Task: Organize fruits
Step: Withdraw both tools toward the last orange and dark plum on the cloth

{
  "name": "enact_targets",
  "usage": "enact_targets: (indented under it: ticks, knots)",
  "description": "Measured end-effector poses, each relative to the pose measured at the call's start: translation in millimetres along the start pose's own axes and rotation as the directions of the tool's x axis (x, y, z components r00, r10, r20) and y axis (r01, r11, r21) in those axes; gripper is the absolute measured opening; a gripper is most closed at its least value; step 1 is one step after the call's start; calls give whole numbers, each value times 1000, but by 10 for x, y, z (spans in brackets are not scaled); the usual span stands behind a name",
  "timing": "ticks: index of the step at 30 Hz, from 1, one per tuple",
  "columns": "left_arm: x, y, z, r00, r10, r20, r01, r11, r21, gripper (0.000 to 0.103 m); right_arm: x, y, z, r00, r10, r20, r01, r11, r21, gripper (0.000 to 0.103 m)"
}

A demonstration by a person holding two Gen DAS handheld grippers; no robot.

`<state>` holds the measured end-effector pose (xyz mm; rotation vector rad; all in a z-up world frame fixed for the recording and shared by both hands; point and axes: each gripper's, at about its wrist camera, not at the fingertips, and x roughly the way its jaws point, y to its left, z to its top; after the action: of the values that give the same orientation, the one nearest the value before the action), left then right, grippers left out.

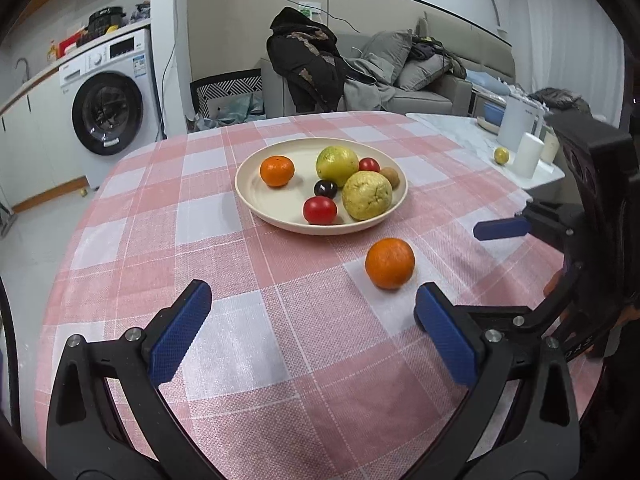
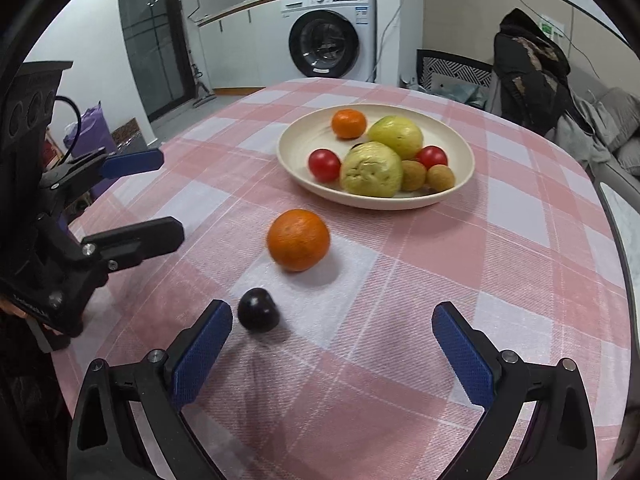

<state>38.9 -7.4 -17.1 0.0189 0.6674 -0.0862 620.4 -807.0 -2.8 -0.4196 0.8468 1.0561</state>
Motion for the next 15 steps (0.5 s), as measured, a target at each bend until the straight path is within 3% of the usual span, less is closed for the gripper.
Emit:
enact_targets:
  ticks: [4, 15]
  knots:
    - [3, -42, -19, 1000, 3, 0, -3, 1000, 20, 102, 33, 85, -12, 1000, 13, -12, -14, 1000, -22, 103]
    - [113, -16, -32, 999, -18, -46, 18, 1000, -2, 102, 169, 206, -27, 998, -41, -53, 37, 997, -75, 100]
